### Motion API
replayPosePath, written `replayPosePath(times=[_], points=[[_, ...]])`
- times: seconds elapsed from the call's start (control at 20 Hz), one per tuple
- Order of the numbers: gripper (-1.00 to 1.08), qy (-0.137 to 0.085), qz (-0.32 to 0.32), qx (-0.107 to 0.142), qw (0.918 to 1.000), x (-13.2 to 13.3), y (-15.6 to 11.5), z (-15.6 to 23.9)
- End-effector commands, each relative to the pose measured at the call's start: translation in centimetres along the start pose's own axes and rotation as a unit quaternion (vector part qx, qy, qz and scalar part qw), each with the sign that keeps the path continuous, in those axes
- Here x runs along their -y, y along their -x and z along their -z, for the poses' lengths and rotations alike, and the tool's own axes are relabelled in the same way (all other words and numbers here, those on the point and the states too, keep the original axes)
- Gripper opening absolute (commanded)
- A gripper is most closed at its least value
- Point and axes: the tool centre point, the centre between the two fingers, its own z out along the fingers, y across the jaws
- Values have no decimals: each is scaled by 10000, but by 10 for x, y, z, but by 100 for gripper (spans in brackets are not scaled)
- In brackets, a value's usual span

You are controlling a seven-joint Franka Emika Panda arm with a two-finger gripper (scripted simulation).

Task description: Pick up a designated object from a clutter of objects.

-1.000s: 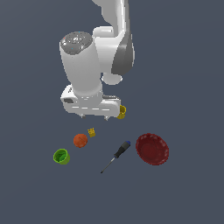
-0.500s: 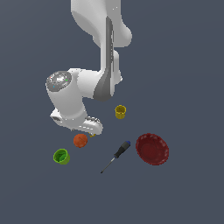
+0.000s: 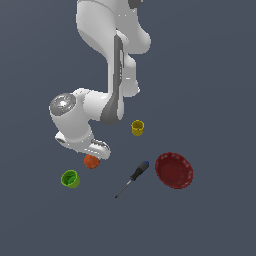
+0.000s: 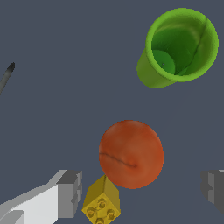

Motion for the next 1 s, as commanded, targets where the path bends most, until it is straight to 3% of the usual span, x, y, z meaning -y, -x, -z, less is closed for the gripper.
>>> replayPosePath(times=[0.0, 0.85, 0.9, 0.95], points=[[100, 0, 0, 0, 10000, 0, 0, 0], [100, 1, -10, -9, 10000, -1, -1, -51], [-100, 1, -10, -9, 10000, -1, -1, -51], [-100, 1, -10, -9, 10000, -1, -1, -51]])
